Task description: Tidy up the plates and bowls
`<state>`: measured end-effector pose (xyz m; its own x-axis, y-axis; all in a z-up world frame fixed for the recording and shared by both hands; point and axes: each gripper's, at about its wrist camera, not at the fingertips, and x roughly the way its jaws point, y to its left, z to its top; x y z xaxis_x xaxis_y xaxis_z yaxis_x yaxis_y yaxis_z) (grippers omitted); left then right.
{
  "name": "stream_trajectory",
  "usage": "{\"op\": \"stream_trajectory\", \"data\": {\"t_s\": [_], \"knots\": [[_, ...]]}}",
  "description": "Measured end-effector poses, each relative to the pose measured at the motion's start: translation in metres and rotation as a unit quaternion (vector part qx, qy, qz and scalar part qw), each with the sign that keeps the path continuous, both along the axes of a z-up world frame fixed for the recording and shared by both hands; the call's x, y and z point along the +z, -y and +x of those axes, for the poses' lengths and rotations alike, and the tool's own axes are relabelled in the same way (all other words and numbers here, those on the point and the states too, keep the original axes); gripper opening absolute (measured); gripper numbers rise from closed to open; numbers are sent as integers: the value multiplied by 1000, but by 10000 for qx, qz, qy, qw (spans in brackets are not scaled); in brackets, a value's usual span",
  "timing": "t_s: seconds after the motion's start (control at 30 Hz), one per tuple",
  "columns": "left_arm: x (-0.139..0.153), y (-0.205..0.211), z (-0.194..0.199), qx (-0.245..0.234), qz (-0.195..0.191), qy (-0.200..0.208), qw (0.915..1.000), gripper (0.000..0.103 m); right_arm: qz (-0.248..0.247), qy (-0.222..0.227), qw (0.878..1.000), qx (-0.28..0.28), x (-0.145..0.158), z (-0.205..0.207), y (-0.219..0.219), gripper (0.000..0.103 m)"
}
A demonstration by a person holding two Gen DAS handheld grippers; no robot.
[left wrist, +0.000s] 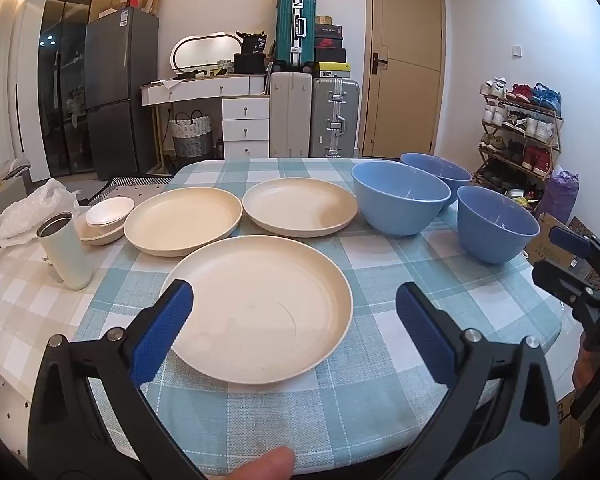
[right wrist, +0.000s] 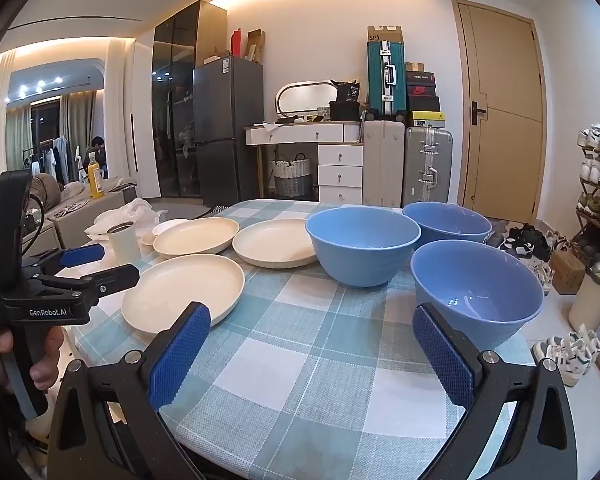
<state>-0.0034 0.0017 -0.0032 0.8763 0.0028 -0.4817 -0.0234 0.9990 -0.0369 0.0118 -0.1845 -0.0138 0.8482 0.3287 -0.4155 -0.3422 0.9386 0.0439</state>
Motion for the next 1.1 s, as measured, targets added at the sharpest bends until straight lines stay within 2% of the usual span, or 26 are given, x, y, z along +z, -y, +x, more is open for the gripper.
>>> {"op": "stream_trajectory", "data": {"t_s": [1.1], "knots": [[4,-9,1,59,-25,44,10000,101,-29,20,10000,-10,-2,0,-1,103]]}}
